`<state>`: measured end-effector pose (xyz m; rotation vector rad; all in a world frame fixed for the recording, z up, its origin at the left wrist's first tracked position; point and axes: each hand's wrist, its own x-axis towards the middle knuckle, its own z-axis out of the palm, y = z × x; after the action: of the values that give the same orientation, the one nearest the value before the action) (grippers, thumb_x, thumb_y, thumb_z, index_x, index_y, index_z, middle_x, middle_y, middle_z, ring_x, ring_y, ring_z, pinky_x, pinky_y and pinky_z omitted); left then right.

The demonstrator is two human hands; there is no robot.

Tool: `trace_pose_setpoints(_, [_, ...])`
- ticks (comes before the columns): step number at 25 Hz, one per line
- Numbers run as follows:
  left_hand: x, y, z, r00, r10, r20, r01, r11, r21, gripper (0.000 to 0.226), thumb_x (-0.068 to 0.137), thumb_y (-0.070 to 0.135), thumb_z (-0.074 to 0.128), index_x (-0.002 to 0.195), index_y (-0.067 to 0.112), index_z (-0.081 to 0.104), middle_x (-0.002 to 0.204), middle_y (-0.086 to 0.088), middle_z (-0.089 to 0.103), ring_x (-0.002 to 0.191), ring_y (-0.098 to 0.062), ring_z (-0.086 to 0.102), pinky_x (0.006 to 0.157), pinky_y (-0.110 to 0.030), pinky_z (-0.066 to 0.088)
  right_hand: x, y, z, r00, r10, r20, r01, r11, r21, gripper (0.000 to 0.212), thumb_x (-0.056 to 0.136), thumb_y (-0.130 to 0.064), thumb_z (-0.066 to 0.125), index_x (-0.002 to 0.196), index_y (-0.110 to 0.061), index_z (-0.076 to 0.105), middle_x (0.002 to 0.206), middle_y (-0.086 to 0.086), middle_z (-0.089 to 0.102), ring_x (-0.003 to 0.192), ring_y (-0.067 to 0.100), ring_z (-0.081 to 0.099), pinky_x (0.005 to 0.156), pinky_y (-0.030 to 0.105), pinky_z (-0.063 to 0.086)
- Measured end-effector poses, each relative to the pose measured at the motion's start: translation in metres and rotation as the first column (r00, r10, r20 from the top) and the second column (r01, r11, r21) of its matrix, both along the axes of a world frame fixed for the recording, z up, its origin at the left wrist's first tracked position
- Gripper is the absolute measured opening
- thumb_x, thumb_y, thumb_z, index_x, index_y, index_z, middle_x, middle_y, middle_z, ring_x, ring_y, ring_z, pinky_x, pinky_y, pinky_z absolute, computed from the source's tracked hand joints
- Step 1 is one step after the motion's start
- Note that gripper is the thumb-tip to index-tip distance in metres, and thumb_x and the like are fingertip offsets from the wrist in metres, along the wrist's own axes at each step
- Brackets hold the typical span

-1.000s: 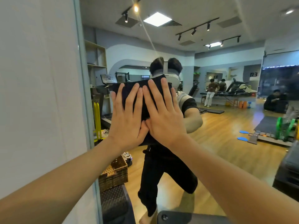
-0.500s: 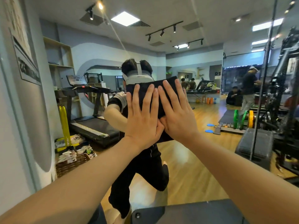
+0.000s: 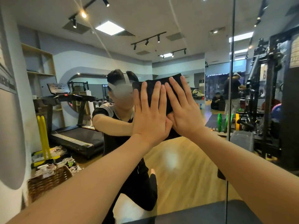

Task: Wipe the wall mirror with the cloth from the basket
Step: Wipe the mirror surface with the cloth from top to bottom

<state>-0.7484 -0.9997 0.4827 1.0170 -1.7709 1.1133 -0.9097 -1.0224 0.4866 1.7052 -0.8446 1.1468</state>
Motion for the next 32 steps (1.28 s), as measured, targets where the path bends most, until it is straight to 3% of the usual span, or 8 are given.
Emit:
trace_pose_setpoints(7, [-0.046, -0.007, -0.009, 0.998, 0.037, 0.054, -0.036, 0.999, -0.025, 0.082, 0.099, 0.047, 0.038, 0.163, 0.005, 0.009, 0.170, -0.017, 0.010, 0.154, -0.051, 0.002, 0.125, -0.064, -0.003, -0.045, -0.003, -0.015, 0.997, 0.021, 0.071, -0.020, 1.000, -0.015, 0.071, 0.094, -0.011, 0.061, 0.158, -0.001, 0.032, 0.168, 0.016, 0.022, 0.159, 0.038, 0.006, 0.115, 0.059, 0.039])
trace_pose_setpoints(11, [-0.053, -0.011, -0.011, 0.998, 0.039, 0.057, -0.036, 0.998, -0.056, 0.080, 0.099, 0.047, 0.035, 0.163, 0.005, 0.010, 0.169, -0.018, 0.011, 0.154, -0.050, 0.002, 0.125, -0.064, -0.004, -0.051, -0.006, -0.016, 0.997, 0.028, 0.068, -0.026, 0.999, -0.032, 0.063, 0.098, -0.019, 0.046, 0.157, 0.001, 0.035, 0.167, 0.018, 0.026, 0.157, 0.042, 0.010, 0.121, 0.059, 0.029])
trace_pose_setpoints(17, [-0.092, -0.011, -0.013, 0.998, 0.035, 0.044, -0.032, 0.996, -0.079, 0.079, 0.097, 0.046, 0.035, 0.161, 0.005, 0.019, 0.168, -0.017, 0.019, 0.153, -0.051, 0.009, 0.125, -0.064, 0.000, -0.089, -0.007, -0.021, 0.997, 0.037, 0.062, -0.034, 0.998, -0.048, 0.060, 0.102, -0.026, 0.038, 0.154, 0.003, 0.038, 0.164, 0.022, 0.031, 0.155, 0.047, 0.015, 0.122, 0.059, 0.029])
trace_pose_setpoints(25, [-0.169, -0.011, -0.014, 0.992, 0.069, 0.105, -0.065, 0.997, -0.044, 0.081, 0.094, 0.045, 0.036, 0.161, 0.004, 0.020, 0.167, -0.019, 0.021, 0.154, -0.050, 0.008, 0.125, -0.065, 0.004, -0.167, -0.008, -0.030, 0.998, 0.005, 0.058, -0.004, 1.000, -0.019, 0.063, 0.103, -0.031, 0.038, 0.156, 0.003, 0.034, 0.165, 0.023, 0.027, 0.155, 0.048, 0.013, 0.122, 0.061, 0.027])
trace_pose_setpoints(32, [-0.196, -0.013, 0.057, 0.985, 0.058, 0.162, -0.049, 0.997, -0.059, 0.078, 0.095, 0.047, 0.028, 0.160, 0.004, 0.024, 0.164, -0.019, 0.026, 0.153, -0.047, 0.014, 0.126, -0.063, 0.006, -0.193, -0.015, 0.028, 0.994, -0.060, 0.090, 0.059, 0.998, 0.023, 0.066, 0.106, -0.033, 0.045, 0.159, 0.003, 0.028, 0.166, 0.025, 0.024, 0.155, 0.049, 0.006, 0.126, 0.059, 0.018])
